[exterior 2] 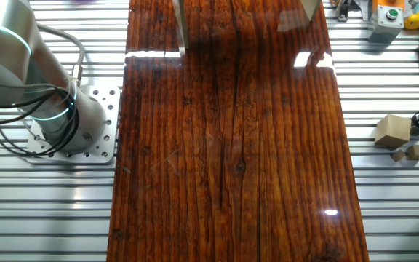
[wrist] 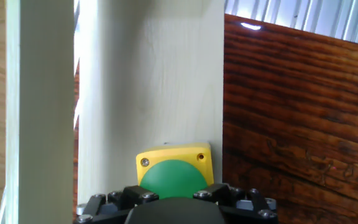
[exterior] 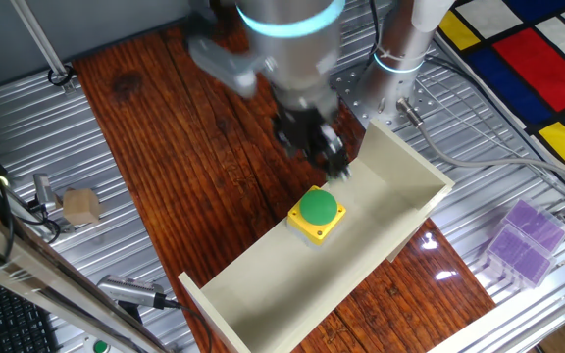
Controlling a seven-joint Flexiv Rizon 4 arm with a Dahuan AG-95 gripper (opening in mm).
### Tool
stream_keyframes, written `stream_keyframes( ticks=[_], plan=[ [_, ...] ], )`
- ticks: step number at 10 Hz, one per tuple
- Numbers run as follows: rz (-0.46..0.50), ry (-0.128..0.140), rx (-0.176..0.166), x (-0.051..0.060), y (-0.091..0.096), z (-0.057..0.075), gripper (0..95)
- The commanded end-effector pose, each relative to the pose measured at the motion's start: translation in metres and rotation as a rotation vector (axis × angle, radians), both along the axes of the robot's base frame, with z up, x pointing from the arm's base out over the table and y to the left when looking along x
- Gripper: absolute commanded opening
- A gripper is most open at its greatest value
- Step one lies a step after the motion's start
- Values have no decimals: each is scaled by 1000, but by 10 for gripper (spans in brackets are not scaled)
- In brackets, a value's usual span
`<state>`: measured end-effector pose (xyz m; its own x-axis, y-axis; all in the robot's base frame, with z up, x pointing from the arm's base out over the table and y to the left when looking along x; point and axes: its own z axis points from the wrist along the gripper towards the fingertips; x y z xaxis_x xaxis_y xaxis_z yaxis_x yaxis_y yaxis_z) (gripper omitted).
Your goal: Put the object on the shelf
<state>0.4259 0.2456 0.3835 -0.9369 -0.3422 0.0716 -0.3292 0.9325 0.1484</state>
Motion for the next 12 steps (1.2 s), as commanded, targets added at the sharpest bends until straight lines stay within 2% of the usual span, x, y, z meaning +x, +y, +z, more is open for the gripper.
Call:
stream_keyframes(
  ticks=[1,3,4,5,6,8,9,10,12],
  plan=[
    [34,12,-1,4,-40,-15,0],
    [56,24,-8,5,-70,-35,0],
    [116,18,-55,5,-87,-49,0],
    [155,19,-75,4,-97,-63,0],
    [168,19,-77,1,-103,-71,0],
    [171,19,-68,-18,-112,-97,0],
    [175,21,-69,-26,-114,-102,0],
    [174,20,-70,-39,-116,-110,0],
    [197,19,-61,-51,-116,-119,0]
  ],
)
